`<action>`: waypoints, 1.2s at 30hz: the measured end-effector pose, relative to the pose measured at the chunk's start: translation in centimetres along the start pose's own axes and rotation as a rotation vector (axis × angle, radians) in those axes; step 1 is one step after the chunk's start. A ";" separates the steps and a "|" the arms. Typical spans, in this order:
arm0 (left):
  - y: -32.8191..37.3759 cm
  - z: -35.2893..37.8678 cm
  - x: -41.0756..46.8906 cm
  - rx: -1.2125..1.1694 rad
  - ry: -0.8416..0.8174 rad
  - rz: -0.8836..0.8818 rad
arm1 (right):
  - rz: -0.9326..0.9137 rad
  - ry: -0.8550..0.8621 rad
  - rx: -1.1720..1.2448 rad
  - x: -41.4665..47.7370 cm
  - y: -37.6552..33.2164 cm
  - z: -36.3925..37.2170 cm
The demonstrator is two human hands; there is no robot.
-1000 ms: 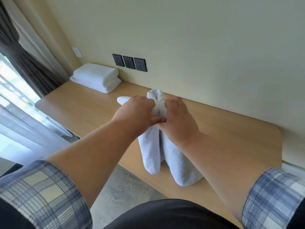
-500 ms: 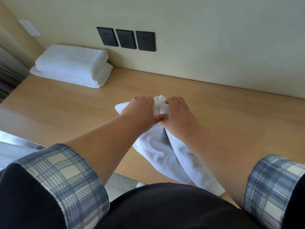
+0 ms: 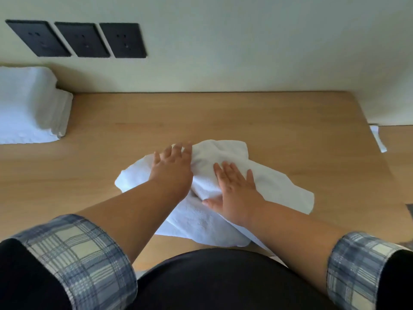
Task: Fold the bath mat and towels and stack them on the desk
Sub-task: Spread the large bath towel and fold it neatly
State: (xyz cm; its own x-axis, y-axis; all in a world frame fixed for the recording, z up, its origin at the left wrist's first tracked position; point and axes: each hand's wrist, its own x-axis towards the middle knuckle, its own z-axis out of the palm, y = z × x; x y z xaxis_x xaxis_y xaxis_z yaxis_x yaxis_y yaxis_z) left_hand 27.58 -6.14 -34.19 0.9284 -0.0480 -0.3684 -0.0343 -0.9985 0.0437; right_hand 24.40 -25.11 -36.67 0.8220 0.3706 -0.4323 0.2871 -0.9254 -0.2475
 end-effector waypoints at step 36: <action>19.5 -7.6 13.6 -0.640 0.286 0.297 | 0.189 0.129 0.924 3.3 23.0 -9.7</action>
State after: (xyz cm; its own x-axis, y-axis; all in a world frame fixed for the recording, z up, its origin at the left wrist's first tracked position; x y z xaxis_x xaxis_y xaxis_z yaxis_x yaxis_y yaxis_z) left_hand 42.39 -26.05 -31.29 0.9764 -0.2158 -0.0063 -0.1570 -0.7299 0.6653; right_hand 38.46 -45.99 -35.39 0.8788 0.1581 -0.4502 -0.3137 -0.5195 -0.7948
